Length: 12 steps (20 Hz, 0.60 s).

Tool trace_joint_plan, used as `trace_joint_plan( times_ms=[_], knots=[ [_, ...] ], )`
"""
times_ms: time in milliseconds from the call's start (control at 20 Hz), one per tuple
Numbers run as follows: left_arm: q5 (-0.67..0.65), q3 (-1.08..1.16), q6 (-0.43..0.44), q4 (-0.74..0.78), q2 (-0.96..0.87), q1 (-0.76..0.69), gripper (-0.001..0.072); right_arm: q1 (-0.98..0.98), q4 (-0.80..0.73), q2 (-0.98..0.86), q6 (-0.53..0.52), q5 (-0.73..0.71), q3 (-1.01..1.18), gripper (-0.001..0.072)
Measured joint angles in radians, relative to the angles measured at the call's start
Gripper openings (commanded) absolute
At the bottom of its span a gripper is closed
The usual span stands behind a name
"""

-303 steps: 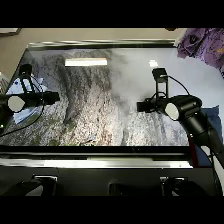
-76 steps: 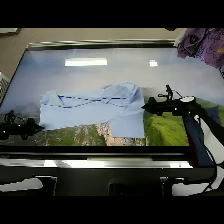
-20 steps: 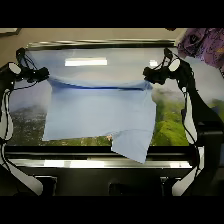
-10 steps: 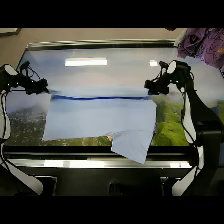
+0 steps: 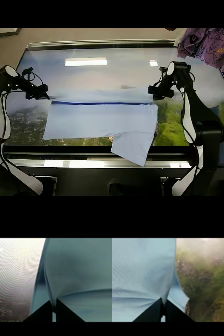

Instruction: Fold the clothes and pants, and hang the long-sleeved shirts on hangers.

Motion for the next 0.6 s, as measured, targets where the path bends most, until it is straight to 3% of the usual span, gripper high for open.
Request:
trace_joint_plan(
  times_ms=[250, 300, 400, 450, 500, 550, 600],
  knots=[
    [-0.017, -0.06, 0.0, 0.013, -0.006, -0.014, 0.0022, 0.0, 0.024, -0.019, 0.0, 0.046, -0.001, 0.0032],
    [-0.017, -0.068, 0.0, 0.016, -0.009, -0.016, 0.0064, 0.0, 0.028, -0.024, 0.0, 0.054, -0.001, 0.0032],
    [-0.019, -0.076, 0.0, 0.019, -0.014, -0.02, 0.0274, 0.0, 0.038, -0.038, 0.0, 0.069, -0.001, 0.0049],
    [-0.019, -0.079, 0.0, 0.021, -0.017, -0.021, 0.0396, 0.0, 0.042, -0.046, 0.0, 0.077, -0.001, 0.0132],
    [-0.019, -0.081, -0.004, 0.021, -0.019, -0.021, 0.0551, 0.0, 0.05, -0.053, 0.0, 0.082, -0.001, 0.0163],
    [-0.018, -0.082, -0.019, 0.021, -0.02, -0.023, 0.0645, -0.001, 0.054, -0.057, 0.0, 0.084, -0.001, 0.0222],
    [-0.015, -0.082, -0.031, 0.019, -0.021, -0.023, 0.0668, -0.001, 0.06, -0.058, 0.001, 0.082, -0.001, 0.039]
  ],
)
